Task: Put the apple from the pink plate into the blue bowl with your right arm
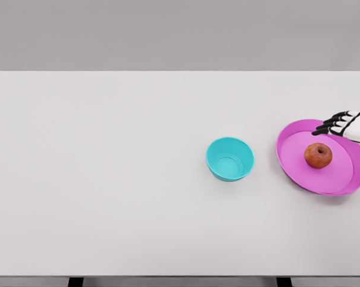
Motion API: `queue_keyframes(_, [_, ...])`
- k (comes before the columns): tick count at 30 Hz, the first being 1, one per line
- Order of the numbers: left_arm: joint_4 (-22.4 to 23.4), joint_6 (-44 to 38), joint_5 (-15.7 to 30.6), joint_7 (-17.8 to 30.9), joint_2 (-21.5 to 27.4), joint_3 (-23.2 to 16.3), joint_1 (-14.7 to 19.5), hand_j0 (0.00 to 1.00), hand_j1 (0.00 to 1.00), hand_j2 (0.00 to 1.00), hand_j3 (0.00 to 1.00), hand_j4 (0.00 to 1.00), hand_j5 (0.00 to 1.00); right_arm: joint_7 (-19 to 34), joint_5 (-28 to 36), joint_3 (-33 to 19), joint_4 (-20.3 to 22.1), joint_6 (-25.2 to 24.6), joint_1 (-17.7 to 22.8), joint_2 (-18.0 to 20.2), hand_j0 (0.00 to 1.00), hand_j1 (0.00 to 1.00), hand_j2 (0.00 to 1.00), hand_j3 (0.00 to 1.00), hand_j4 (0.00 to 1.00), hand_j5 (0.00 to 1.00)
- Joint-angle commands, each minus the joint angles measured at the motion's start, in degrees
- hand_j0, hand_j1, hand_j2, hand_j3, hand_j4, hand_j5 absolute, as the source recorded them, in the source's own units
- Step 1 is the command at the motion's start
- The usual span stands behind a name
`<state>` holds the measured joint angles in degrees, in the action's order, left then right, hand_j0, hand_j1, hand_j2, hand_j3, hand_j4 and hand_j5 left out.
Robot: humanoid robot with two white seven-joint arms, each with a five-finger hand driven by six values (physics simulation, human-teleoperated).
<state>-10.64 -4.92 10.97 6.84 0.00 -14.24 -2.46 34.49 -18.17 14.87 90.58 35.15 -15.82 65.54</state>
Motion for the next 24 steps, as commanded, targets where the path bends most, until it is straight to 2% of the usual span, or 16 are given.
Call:
queue_keyframes(1, [0.0, 0.0, 0.02, 0.02, 0.0, 0.0, 0.0, 1.0, 1.0, 1.0, 1.0, 1.0, 1.0, 0.51, 0.24, 0.07, -0.14, -0.15, 0.0, -1.03, 1.0, 1.0, 1.0, 1.0, 1.0, 1.0])
queue_keyframes(6, [0.0, 0.0, 0.02, 0.02, 0.0, 0.0, 0.0, 1.0, 1.0, 1.0, 1.0, 1.0, 1.0, 0.51, -0.29, 2.35, -4.36, -0.15, -1.32, -3.22, 1.0, 1.0, 1.0, 1.0, 1.0, 1.0])
queue_keyframes(7, [0.0, 0.0, 0.01, 0.02, 0.0, 0.0, 0.0, 1.0, 1.0, 1.0, 1.0, 1.0, 1.0, 0.51, -0.38, 3.23, -5.06, -0.15, -2.37, -3.93, 1.0, 1.0, 1.0, 1.0, 1.0, 1.0])
queue_keyframes(10, [0.0, 0.0, -0.07, 0.02, 0.0, 0.0, 0.0, 1.0, 1.0, 1.0, 1.0, 1.0, 1.0, 0.51, -0.38, 10.25, -8.66, -0.15, -7.9, -6.21, 1.0, 1.0, 1.0, 1.0, 1.0, 1.0])
queue_keyframes(11, [0.0, 0.0, 0.02, 0.02, 0.0, 0.0, 0.0, 1.0, 1.0, 1.0, 1.0, 1.0, 1.0, 0.51, -0.46, 11.4, -9.28, -0.15, -8.52, -6.48, 1.0, 1.0, 1.0, 1.0, 1.0, 1.0])
queue_keyframes(24, [0.0, 0.0, 0.02, 0.02, 0.0, 0.0, 0.0, 1.0, 1.0, 1.0, 1.0, 1.0, 1.0, 0.51, -0.46, 14.66, -9.55, -0.15, -8.53, -6.74, 1.0, 1.0, 1.0, 1.0, 1.0, 1.0])
